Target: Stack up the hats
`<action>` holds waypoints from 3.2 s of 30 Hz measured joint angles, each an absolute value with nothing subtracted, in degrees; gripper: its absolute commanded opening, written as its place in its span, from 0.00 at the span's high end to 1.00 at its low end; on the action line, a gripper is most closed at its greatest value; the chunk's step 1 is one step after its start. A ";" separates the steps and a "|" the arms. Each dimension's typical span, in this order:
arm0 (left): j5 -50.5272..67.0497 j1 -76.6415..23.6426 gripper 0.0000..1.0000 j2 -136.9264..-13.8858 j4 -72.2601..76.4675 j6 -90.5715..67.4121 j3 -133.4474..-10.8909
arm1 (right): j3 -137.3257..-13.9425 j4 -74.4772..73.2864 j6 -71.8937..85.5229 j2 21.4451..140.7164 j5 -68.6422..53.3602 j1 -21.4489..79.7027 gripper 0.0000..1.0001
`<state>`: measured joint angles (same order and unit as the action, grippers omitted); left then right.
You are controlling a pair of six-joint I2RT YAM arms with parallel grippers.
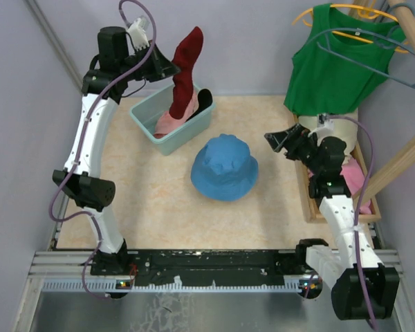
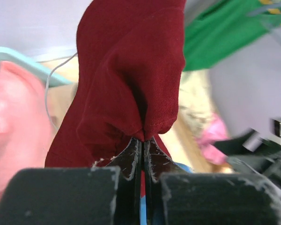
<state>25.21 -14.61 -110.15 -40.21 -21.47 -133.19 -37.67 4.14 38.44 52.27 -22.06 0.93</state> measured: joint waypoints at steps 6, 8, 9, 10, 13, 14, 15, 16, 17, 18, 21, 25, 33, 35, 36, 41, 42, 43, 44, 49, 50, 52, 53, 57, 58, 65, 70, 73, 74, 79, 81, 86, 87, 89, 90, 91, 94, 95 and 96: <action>42.00 -14.63 1.00 -104.68 -35.66 -36.40 -130.85 | -43.42 17.32 44.36 56.80 -35.03 0.93 0.14; 46.94 -14.63 1.00 -103.31 -32.80 -41.30 -130.10 | -45.34 23.51 47.20 59.46 -39.07 0.93 0.17; 49.69 -14.66 1.00 -102.59 -30.70 -44.27 -129.43 | -46.17 26.85 48.82 60.82 -40.77 0.93 0.19; 52.16 -14.68 1.00 -101.86 -28.53 -47.31 -128.70 | -47.16 31.48 51.22 62.72 -42.48 0.93 0.20; 57.89 -14.94 1.00 -100.27 -22.02 -55.27 -126.41 | -49.65 42.83 57.98 68.10 -45.34 0.93 0.22; 59.68 -15.05 1.00 -99.85 -19.42 -58.46 -125.67 | -51.22 48.16 61.49 71.07 -46.28 1.02 0.22; 61.01 -15.18 1.00 -99.50 -17.37 -60.97 -125.10 | -52.73 52.25 64.47 73.71 -46.83 1.30 0.22; 62.08 -15.40 1.00 -99.18 -15.22 -63.33 -124.46 | -53.95 55.20 66.57 75.85 -47.11 1.63 0.21; 63.11 -15.59 1.00 -98.89 -13.50 -65.34 -123.92 | -55.22 57.60 68.44 77.82 -47.35 2.00 0.21; 64.03 -15.79 1.00 -98.59 -11.68 -67.66 -123.39 | -56.55 59.40 70.00 79.59 -47.53 2.63 0.21; 65.80 -16.14 1.00 -97.93 -7.99 -72.12 -122.50 | -60.16 62.65 72.95 83.64 -47.79 6.02 0.21; 66.78 -16.40 1.00 -96.75 -5.02 -75.42 -121.19 | -63.68 67.81 76.18 87.59 -47.68 10.55 0.21; 67.81 -16.40 1.00 -94.24 -2.96 -76.75 -116.55 | -76.23 73.34 80.64 94.39 -46.15 11.35 0.21; 67.90 -16.40 1.00 -94.24 -2.48 -76.99 -115.57 | -79.22 74.63 81.25 95.64 -45.84 11.55 0.21; 67.94 -16.40 1.00 -94.24 -2.33 -77.14 -115.04 | -80.29 74.96 81.56 96.25 -45.69 11.70 0.21; 68.20 -16.40 1.00 -94.24 -1.21 -77.82 -113.65 | -83.72 75.64 82.26 99.22 -45.04 12.93 0.20; 68.29 -16.40 1.00 -94.24 -1.06 -77.84 -113.60 | -84.01 75.57 82.30 99.74 -44.93 13.19 0.20; 68.38 -16.40 1.00 -94.24 -0.73 -78.00 -113.51 | -84.29 75.40 82.35 100.33 -44.86 13.52 0.20; 68.47 -16.40 1.00 -94.24 -0.36 -78.11 -113.47 | -84.47 75.35 82.30 100.73 -44.84 13.78 0.20; 68.64 -16.40 1.00 -94.24 1.61 -78.67 -112.05 | -84.55 75.26 82.50 101.78 -44.77 14.79 0.20; 68.64 -16.40 1.00 -94.24 1.80 -78.67 -111.66 | -84.55 75.24 82.56 101.86 -44.71 14.90 0.20; 68.64 -16.40 1.00 -94.24 1.98 -78.67 -111.09 | -84.55 75.24 82.65 101.86 -44.56 15.11 0.20; 68.66 -16.40 1.00 -94.24 2.13 -78.67 -110.85 | -84.55 75.42 82.65 101.86 -44.45 15.16 0.20; 68.64 -16.40 1.00 -94.24 2.76 -78.63 -110.02 | -84.38 75.64 82.67 101.86 -44.18 15.27 0.21; 68.64 -16.40 1.00 -94.24 2.98 -78.61 -109.71 | -84.33 75.64 82.74 101.86 -44.10 15.27 0.22; 68.55 -16.40 1.00 -94.24 3.55 -78.37 -107.79 | -80.20 77.17 83.81 100.97 -43.83 15.27 0.28; 68.40 -16.36 1.00 -94.28 3.70 -77.49 -107.79 | -76.60 77.12 84.12 99.74 -43.83 15.29 0.43; 68.18 -16.36 1.00 -94.39 3.64 -76.49 -107.79 | -75.26 77.36 84.25 98.74 -43.81 15.35 0.61; 68.14 -16.36 1.00 -94.41 3.57 -76.20 -107.79 | -74.65 77.38 84.31 98.32 -43.81 15.42 0.65; 67.94 -16.34 1.00 -94.74 2.83 -74.28 -107.79 | -72.99 77.93 84.97 96.01 -43.88 16.12 0.71; 67.79 -16.32 1.00 -94.94 2.66 -73.65 -107.68 | -72.71 78.26 85.12 95.26 -43.92 16.69 0.75; 67.53 -16.19 1.00 -95.66 2.55 -72.42 -106.89 | -71.85 78.96 85.17 94.63 -44.07 19.07 0.95; 67.55 -15.94 1.00 -95.92 2.42 -71.99 -106.87 | -71.53 78.91 85.34 94.63 -44.07 19.53 0.96; 67.57 -15.31 1.00 -96.44 1.19 -70.28 -106.87 | -70.87 78.50 85.93 94.56 -44.01 20.14 0.99; 67.64 -14.90 1.00 -96.66 -0.01 -68.84 -106.87 | -70.52 77.41 86.41 94.37 -44.07 20.32 1.00; 67.64 -14.13 1.00 -96.88 -2.04 -66.65 -106.91 | -70.13 75.92 86.65 94.02 -44.10 20.40 1.00; 67.09 -11.27 1.00 -97.54 -9.50 -59.44 -107.26 | -68.27 68.42 86.87 91.18 -44.45 20.49 1.00; 66.74 -10.22 1.00 -97.84 -12.16 -56.84 -107.31 | -67.77 65.67 86.65 90.00 -44.66 20.49 1.00; 66.35 -9.34 1.00 -98.21 -15.22 -53.91 -107.31 | -67.22 62.87 86.52 88.75 -44.86 20.51 1.00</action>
